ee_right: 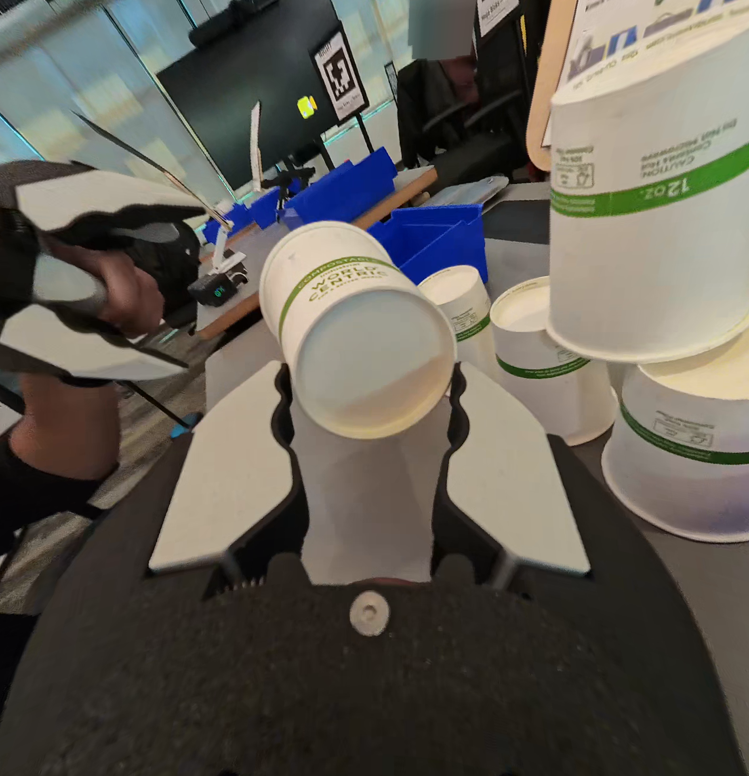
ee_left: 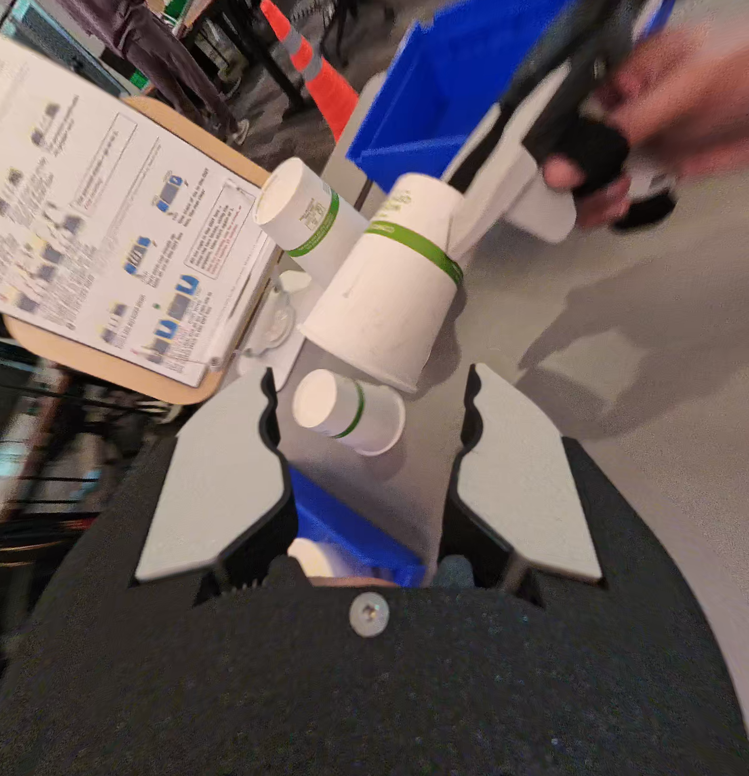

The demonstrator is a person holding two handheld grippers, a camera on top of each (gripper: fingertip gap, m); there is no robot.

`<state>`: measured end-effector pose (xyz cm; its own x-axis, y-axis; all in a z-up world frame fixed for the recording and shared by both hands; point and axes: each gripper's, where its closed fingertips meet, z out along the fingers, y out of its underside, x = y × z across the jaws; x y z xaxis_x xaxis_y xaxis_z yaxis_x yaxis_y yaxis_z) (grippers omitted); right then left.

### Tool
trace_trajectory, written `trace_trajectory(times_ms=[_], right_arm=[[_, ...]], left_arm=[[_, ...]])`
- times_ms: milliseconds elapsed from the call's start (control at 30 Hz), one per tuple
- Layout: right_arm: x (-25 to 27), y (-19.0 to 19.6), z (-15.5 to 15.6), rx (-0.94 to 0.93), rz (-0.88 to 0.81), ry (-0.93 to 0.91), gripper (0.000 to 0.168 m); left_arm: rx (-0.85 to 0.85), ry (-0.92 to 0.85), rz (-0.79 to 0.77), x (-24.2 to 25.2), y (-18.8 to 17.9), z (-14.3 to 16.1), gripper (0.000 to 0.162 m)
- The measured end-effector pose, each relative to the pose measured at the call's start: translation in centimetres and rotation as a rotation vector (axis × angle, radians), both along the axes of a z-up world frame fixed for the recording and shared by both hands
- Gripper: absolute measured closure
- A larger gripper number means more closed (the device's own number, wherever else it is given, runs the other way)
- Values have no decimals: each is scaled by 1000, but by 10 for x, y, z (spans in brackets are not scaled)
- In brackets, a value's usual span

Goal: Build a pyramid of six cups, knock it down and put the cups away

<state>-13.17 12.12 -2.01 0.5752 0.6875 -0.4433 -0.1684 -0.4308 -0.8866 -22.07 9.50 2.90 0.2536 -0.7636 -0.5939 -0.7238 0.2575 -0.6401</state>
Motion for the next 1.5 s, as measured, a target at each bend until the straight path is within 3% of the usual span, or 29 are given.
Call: trace_trajectory(times_ms=[167, 333, 533, 633, 733, 867, 967, 1067, 1200, 1500], right_arm=[[-16, -5, 2, 6, 18, -91, 96], [-26, -8, 4, 13, 8, -74, 96], [-28, -11, 1, 37, -15, -121, 96], [-21, -12, 0, 60, -40, -110, 100], [1, -15, -3, 125, -123, -131, 90], [11, -31, -28, 159, -141, -176, 97], [4, -44, -56, 148, -121, -183, 100], [-10, -51, -73, 115, -62, -204, 101], [-15, -53, -74, 115, -46, -195, 101], [-4, -51, -76, 77, -47, -153, 104]], left_arm=[[175, 351, -9, 19, 15, -20, 72], [184, 589, -1, 29, 30, -42, 66], [188, 685, 32, 37, 41, -63, 74], [157, 622, 37, 39, 42, -67, 75], [114, 456, 97, 30, 60, -61, 75], [-102, -106, 247, 25, 106, -32, 75], [-113, -383, 307, 27, 134, -7, 75], [-138, -492, 375, 34, 160, -7, 75], [-261, -596, 444, 49, 182, -30, 75], [-260, -511, 474, 56, 192, -65, 74]])
